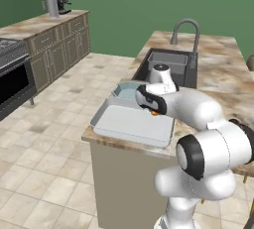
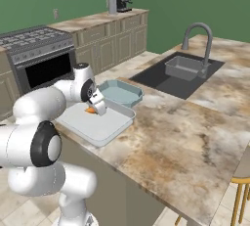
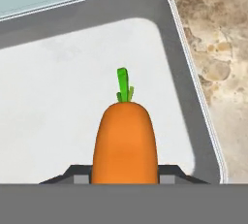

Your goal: Place one carrot and one steak in each tupperware on the nearby counter, to pack two identical lunches.

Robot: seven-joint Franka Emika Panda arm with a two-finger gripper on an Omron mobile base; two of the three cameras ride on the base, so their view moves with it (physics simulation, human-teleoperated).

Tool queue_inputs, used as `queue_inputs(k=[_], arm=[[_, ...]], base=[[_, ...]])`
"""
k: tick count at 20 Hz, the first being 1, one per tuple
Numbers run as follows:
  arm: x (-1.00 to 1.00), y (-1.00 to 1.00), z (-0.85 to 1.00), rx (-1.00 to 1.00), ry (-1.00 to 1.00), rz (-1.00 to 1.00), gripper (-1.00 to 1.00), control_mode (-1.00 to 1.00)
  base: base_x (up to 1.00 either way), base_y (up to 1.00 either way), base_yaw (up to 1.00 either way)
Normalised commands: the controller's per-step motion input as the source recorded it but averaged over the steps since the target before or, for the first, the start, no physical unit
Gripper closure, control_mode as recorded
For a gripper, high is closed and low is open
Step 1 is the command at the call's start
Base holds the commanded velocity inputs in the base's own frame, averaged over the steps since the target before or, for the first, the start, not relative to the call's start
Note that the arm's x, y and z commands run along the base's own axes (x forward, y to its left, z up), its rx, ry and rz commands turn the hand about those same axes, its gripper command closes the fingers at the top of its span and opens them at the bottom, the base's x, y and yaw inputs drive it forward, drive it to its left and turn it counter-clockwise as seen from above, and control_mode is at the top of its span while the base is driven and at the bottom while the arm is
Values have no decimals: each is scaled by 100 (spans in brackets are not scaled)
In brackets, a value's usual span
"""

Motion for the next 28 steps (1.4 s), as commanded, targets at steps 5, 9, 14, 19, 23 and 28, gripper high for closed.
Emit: queue_inputs(k=[5,9,14,19,23,28], arm=[[68,0,-58,-10,-4,0,-100,-100],[16,0,-21,-4,-3,0,-100,-100],[0,0,3,0,-3,0,-100,-100],[-58,0,65,0,-28,0,-100,-100],[-100,-1,69,0,-36,8,-100,-100],[-93,-8,44,2,-27,9,-100,-100]], base=[[0,0,0],[0,0,0],[0,0,0],[0,0,0],[0,0,0],[0,0,0]])
